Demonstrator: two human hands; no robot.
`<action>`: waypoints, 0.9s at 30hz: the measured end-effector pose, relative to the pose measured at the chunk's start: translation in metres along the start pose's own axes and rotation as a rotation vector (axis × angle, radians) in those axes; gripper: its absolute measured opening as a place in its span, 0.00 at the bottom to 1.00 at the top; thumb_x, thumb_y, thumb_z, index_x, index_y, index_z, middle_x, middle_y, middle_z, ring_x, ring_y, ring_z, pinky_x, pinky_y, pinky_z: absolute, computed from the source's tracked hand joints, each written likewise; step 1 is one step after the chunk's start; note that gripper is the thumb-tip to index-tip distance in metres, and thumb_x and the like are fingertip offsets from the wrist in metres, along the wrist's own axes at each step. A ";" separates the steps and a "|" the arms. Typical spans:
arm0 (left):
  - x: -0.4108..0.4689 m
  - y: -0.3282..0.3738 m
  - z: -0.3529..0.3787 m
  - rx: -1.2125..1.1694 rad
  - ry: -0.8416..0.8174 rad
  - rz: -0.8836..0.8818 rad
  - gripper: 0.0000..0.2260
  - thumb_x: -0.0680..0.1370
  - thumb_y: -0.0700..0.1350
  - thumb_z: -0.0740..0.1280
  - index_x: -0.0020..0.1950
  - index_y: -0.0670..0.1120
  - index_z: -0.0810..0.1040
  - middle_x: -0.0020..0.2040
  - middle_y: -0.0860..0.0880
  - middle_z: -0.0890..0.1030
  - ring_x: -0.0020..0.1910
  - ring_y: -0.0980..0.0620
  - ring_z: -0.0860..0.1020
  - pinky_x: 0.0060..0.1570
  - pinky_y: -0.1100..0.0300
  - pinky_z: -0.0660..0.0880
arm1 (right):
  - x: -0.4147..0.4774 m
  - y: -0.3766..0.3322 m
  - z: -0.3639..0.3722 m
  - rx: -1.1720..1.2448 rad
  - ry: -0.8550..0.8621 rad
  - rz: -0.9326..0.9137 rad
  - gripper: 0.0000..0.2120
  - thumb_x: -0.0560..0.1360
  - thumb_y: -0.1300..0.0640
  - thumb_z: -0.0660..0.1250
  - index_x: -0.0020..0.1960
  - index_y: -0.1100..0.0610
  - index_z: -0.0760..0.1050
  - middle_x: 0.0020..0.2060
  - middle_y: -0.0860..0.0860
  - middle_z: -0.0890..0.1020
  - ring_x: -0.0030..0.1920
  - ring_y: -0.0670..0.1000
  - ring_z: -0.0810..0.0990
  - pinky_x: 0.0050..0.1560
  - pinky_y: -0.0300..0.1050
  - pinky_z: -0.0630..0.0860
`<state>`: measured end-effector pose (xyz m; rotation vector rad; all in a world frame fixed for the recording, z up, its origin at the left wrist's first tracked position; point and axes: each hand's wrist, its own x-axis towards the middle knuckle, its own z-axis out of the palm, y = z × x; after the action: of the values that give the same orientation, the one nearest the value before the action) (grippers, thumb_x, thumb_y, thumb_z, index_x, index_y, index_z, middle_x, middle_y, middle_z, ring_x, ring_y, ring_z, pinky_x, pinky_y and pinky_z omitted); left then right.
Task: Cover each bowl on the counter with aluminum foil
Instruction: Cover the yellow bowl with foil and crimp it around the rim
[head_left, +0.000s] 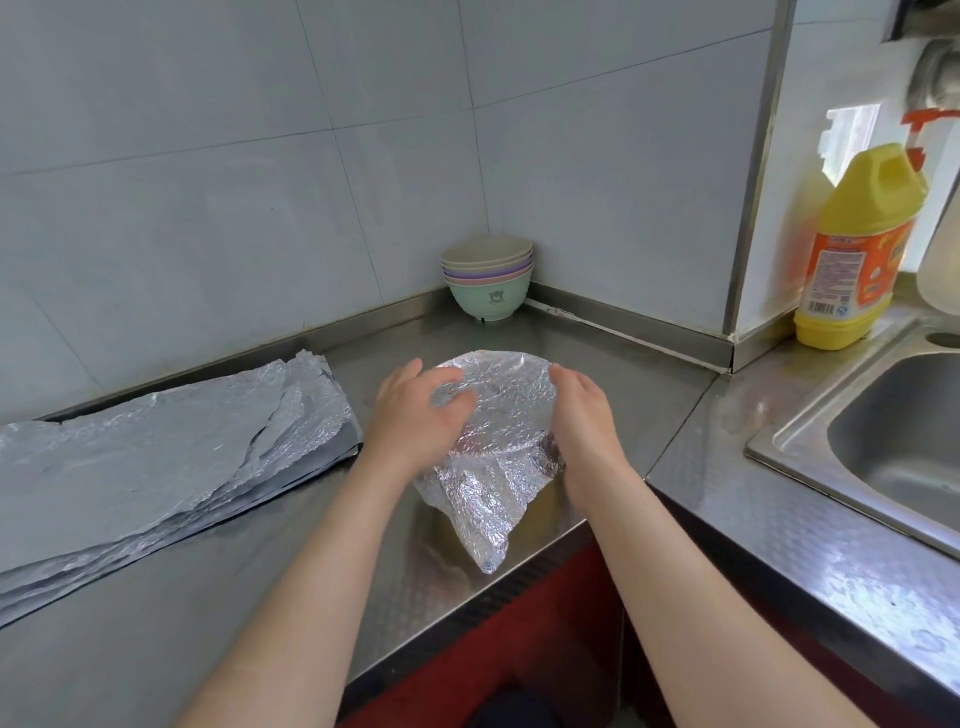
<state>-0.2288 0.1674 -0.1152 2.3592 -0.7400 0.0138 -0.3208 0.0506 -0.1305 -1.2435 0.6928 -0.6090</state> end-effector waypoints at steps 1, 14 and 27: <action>-0.001 0.000 0.001 -0.045 0.000 -0.010 0.16 0.79 0.54 0.64 0.66 0.57 0.75 0.78 0.48 0.58 0.76 0.50 0.56 0.71 0.54 0.55 | 0.000 0.001 0.003 -0.016 0.007 -0.002 0.10 0.82 0.53 0.55 0.55 0.56 0.72 0.61 0.57 0.76 0.58 0.55 0.75 0.54 0.48 0.70; -0.008 -0.003 -0.012 0.155 0.007 0.008 0.26 0.76 0.64 0.62 0.71 0.56 0.69 0.76 0.51 0.62 0.74 0.49 0.57 0.70 0.52 0.58 | 0.006 0.002 -0.011 0.073 -0.119 0.175 0.28 0.64 0.41 0.68 0.62 0.51 0.76 0.59 0.52 0.80 0.60 0.58 0.78 0.65 0.60 0.71; -0.014 0.005 -0.003 0.336 -0.105 0.124 0.21 0.81 0.60 0.52 0.73 0.58 0.67 0.78 0.43 0.58 0.77 0.46 0.53 0.72 0.53 0.53 | 0.002 0.002 0.008 -0.021 0.033 0.040 0.12 0.83 0.54 0.52 0.42 0.57 0.64 0.33 0.53 0.65 0.36 0.52 0.66 0.40 0.45 0.64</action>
<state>-0.2429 0.1729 -0.1127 2.6420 -1.0007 0.0729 -0.3132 0.0545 -0.1313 -1.2385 0.7517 -0.5920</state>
